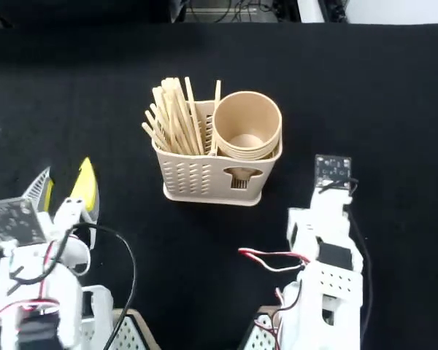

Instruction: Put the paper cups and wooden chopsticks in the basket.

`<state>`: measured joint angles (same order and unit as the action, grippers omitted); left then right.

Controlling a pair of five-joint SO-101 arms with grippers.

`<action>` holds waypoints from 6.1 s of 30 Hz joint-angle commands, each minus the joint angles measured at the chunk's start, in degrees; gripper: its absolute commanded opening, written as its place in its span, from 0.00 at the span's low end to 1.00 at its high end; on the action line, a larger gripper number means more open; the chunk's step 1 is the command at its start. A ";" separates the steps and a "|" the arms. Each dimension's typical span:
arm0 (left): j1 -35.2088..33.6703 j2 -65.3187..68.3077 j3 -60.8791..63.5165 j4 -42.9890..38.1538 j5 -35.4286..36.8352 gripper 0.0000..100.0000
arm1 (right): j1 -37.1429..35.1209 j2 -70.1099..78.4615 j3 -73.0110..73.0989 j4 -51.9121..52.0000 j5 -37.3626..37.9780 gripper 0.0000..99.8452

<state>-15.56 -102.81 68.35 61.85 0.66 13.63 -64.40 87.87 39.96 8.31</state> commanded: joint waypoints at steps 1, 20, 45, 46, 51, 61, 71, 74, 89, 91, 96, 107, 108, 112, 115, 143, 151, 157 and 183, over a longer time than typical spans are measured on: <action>-2.95 0.70 12.70 -4.84 -0.44 0.21 | -1.32 -0.13 -0.66 1.67 0.44 0.06; -2.86 -1.41 28.97 -3.16 -0.88 0.21 | -7.56 -40.13 7.43 26.20 2.55 0.06; -3.38 -1.41 28.97 9.05 -23.56 0.03 | -11.69 -42.77 8.66 29.10 4.57 0.07; -3.38 -1.41 28.97 9.05 -23.56 0.03 | -11.69 -42.77 8.66 29.10 4.57 0.07; -3.21 -1.41 28.97 9.14 -23.38 0.03 | -11.69 -42.77 8.66 29.10 4.57 0.07; -3.21 -1.41 28.97 9.14 -23.38 0.03 | -11.69 -42.77 8.66 29.19 4.57 0.07; -3.21 -1.41 28.97 9.14 -23.38 0.03 | -11.69 -42.77 8.66 29.27 4.57 0.07; -3.21 -1.41 28.97 9.14 -23.38 0.03 | -11.69 -42.77 8.66 29.19 4.57 0.07; -3.21 -1.41 28.97 9.14 -23.38 0.03 | -11.69 -42.77 8.66 29.19 4.57 0.07; -3.21 -1.41 28.97 9.14 -23.38 0.03 | -11.69 -42.77 8.66 29.19 4.57 0.07; -3.21 -1.41 28.97 9.14 -23.38 0.03 | -11.69 -42.77 8.66 29.10 4.57 0.07; -3.21 -1.41 28.97 9.14 -23.38 0.03 | -11.69 -42.77 8.66 29.10 4.57 0.07; -3.21 -1.41 28.97 9.14 -23.38 0.03 | -11.60 -42.77 8.66 29.10 4.57 0.07; -3.21 -1.41 28.97 9.14 -23.38 0.03 | -11.60 -42.77 8.66 29.10 4.57 0.07; -3.21 -1.41 28.97 9.14 -23.38 0.03 | -11.60 -42.77 8.66 29.10 4.57 0.07; -3.21 -1.41 28.97 9.14 -23.38 0.03 | -11.60 -42.77 8.66 29.10 4.57 0.07; -3.21 -1.41 28.97 9.14 -23.38 0.03 | -11.60 -42.77 8.66 29.10 4.57 0.07; -3.21 -1.41 28.97 9.14 -23.38 0.03 | -11.60 -42.77 8.66 29.10 4.57 0.07; -3.21 -1.41 28.97 9.14 -23.38 0.03 | -11.60 -42.77 8.66 29.10 4.57 0.07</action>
<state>-18.46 -104.13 96.22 70.81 -22.29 2.46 -102.99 96.75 69.49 12.53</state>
